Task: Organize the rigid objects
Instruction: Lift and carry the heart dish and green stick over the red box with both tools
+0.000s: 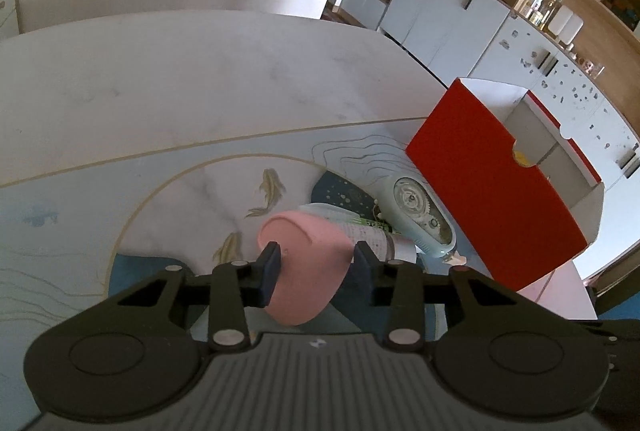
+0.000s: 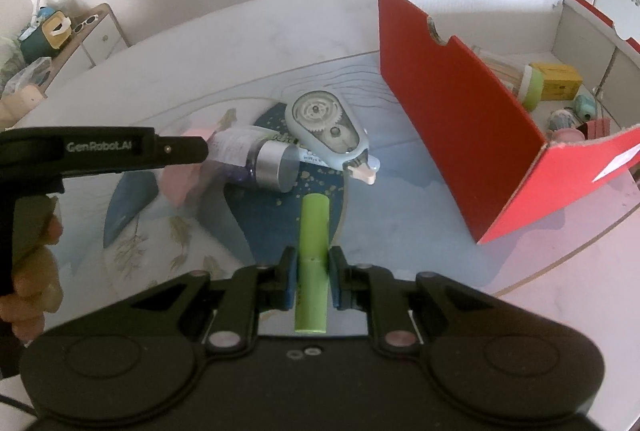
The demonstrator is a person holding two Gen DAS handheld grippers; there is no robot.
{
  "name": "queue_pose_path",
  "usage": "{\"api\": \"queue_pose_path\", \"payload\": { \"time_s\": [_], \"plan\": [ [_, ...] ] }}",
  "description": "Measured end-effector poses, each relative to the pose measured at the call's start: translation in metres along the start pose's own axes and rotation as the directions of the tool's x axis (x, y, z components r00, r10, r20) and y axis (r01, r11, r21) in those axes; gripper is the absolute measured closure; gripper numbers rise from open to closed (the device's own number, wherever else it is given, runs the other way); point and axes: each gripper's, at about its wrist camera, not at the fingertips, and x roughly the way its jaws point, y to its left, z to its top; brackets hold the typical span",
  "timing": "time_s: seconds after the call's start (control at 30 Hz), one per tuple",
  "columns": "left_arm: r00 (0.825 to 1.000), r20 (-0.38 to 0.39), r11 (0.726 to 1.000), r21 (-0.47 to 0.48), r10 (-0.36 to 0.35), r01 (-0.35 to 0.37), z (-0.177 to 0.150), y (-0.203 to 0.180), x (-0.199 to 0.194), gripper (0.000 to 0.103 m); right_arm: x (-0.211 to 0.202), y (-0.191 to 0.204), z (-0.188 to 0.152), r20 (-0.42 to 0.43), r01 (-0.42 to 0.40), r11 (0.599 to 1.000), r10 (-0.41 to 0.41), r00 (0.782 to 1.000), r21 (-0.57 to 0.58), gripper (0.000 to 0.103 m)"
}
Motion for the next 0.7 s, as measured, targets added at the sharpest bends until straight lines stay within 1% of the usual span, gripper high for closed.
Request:
{"api": "queue_pose_path", "payload": {
  "time_s": [0.03,0.1,0.13,0.17,0.3,0.47,0.63,0.7],
  "plan": [
    [1.0,-0.002,1.0,-0.003,-0.001,0.001,0.0,0.001,0.0,0.062,-0.001,0.0,-0.001,0.001,-0.003,1.0,0.003,1.0,0.0,0.088],
    [1.0,-0.013,1.0,-0.017,-0.007,0.006,-0.001,0.003,0.002,0.056,-0.003,0.0,-0.003,0.003,-0.004,1.0,0.004,1.0,0.0,0.088],
    [1.0,-0.02,1.0,-0.024,-0.015,0.014,-0.001,0.005,0.003,0.048,-0.005,0.0,-0.004,0.004,-0.005,1.0,0.005,1.0,0.001,0.088],
    [0.999,-0.023,0.999,-0.029,-0.024,0.023,-0.002,0.007,0.004,0.042,-0.006,0.0,-0.005,0.005,-0.007,1.0,0.007,1.0,0.0,0.088],
    [0.999,-0.031,0.999,-0.036,-0.027,0.025,-0.002,0.012,0.01,0.042,-0.009,-0.001,-0.009,0.006,-0.007,1.0,0.007,1.0,0.001,0.088],
    [0.991,-0.093,0.991,-0.108,-0.095,0.085,-0.001,0.028,0.027,0.036,-0.015,-0.001,-0.013,0.007,0.004,1.0,-0.004,1.0,0.001,0.088],
    [0.988,-0.076,0.981,-0.15,-0.136,0.124,0.001,0.035,0.031,0.035,-0.018,-0.003,-0.015,0.007,0.012,1.0,-0.012,1.0,0.005,0.088],
    [0.987,-0.075,0.98,-0.156,-0.139,0.126,0.001,0.035,0.032,0.036,-0.019,-0.004,-0.016,0.009,0.014,1.0,-0.015,1.0,0.007,0.087]
  ]
}}
